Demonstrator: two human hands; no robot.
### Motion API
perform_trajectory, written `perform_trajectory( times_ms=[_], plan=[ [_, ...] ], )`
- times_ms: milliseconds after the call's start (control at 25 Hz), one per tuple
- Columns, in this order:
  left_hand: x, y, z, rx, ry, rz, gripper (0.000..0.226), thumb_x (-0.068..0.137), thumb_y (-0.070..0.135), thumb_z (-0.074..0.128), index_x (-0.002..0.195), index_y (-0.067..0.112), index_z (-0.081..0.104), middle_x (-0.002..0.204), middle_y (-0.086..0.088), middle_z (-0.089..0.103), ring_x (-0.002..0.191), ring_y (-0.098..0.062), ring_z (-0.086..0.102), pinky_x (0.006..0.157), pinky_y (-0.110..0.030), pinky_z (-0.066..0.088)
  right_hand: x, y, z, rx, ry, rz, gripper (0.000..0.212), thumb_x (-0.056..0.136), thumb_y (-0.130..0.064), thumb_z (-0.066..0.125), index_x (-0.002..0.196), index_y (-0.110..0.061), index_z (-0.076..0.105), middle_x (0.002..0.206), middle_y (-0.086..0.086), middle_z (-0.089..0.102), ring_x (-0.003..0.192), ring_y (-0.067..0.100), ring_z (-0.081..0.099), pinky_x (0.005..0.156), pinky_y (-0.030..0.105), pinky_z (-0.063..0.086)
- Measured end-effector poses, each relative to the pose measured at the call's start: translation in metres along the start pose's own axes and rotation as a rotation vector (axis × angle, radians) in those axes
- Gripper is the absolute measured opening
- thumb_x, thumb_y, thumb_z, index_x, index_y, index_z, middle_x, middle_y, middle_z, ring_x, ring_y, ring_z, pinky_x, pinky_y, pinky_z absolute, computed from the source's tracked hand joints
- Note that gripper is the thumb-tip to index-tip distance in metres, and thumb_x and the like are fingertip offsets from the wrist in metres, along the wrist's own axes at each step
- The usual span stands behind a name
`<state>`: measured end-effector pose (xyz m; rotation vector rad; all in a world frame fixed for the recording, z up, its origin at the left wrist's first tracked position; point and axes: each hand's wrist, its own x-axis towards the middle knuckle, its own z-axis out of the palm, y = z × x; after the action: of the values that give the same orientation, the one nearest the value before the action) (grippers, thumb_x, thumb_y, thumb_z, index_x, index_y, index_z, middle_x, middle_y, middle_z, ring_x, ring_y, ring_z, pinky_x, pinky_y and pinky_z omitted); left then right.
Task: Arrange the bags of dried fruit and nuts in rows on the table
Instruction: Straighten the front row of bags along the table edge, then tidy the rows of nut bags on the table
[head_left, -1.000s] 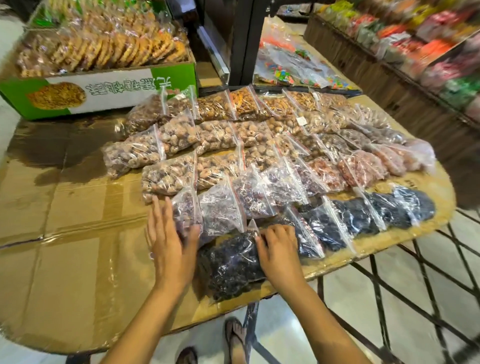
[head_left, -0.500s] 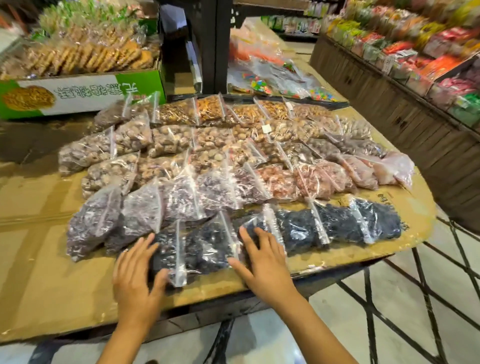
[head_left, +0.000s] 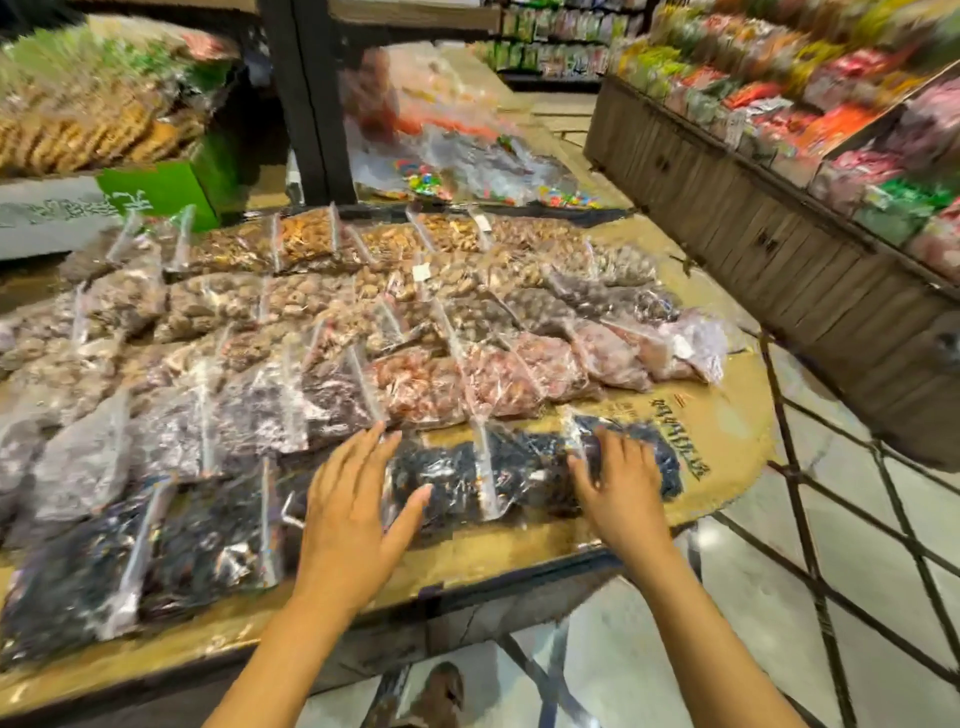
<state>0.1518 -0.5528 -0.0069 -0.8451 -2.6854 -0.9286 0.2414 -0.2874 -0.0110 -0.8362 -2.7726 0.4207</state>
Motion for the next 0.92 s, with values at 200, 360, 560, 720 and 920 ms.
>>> perform_trajectory(
  times_ms=[200,360,560,720,920],
  plan=[
    [0.080,0.055,0.066,-0.152,-0.062,-0.014,0.078,0.086,0.067,0.035,0.144,0.015,0.040,0.151,-0.004,0.038,0.141,-0.024,0.028,0.116,-0.035,0.016,0.045,0.065,-0.009,0.004,-0.133,0.100,0.065,0.090,-0.056,0.046,0.138,-0.013,0.038,0.131,0.012,0.048,0.125,0.034,0.038,0.102,0.044,0.032],
    [0.144,0.130,0.115,-0.141,-0.194,0.133,0.083,0.085,0.070,0.029,0.149,0.017,0.031,0.158,-0.006,0.026,0.145,-0.025,0.018,0.118,-0.035,0.006,0.078,0.123,-0.035,0.095,-0.132,0.212,0.067,0.088,-0.060,0.043,0.138,-0.015,0.039,0.135,0.011,0.049,0.125,0.030,0.037,0.102,0.040,0.032],
    [0.201,0.185,0.158,-0.016,-0.312,0.217,0.092,0.086,0.066,0.045,0.149,0.036,-0.015,0.161,0.005,-0.012,0.148,-0.019,-0.008,0.112,-0.034,-0.011,0.126,0.172,-0.049,0.148,-0.126,0.310,0.064,0.090,-0.038,0.058,0.143,-0.016,0.029,0.142,0.016,0.041,0.131,0.033,0.032,0.107,0.045,0.029],
    [0.241,0.218,0.201,-0.065,-0.324,0.097,0.102,0.077,0.072,0.048,0.151,0.035,-0.012,0.162,0.008,-0.004,0.149,-0.019,-0.001,0.119,-0.040,-0.001,0.196,0.215,-0.050,0.118,-0.215,0.211,0.082,0.084,-0.032,0.066,0.148,-0.024,0.016,0.151,0.014,0.025,0.138,0.034,0.022,0.110,0.047,0.025],
    [0.278,0.250,0.278,-0.200,-0.318,-0.465,0.096,0.086,0.064,0.048,0.153,0.022,-0.007,0.161,-0.009,0.011,0.147,-0.031,0.016,0.117,-0.050,0.022,0.273,0.287,-0.060,-0.055,-0.281,-0.046,0.088,0.084,-0.025,0.063,0.148,-0.041,0.005,0.157,0.016,0.003,0.142,0.041,0.010,0.113,0.056,0.021]
  ],
)
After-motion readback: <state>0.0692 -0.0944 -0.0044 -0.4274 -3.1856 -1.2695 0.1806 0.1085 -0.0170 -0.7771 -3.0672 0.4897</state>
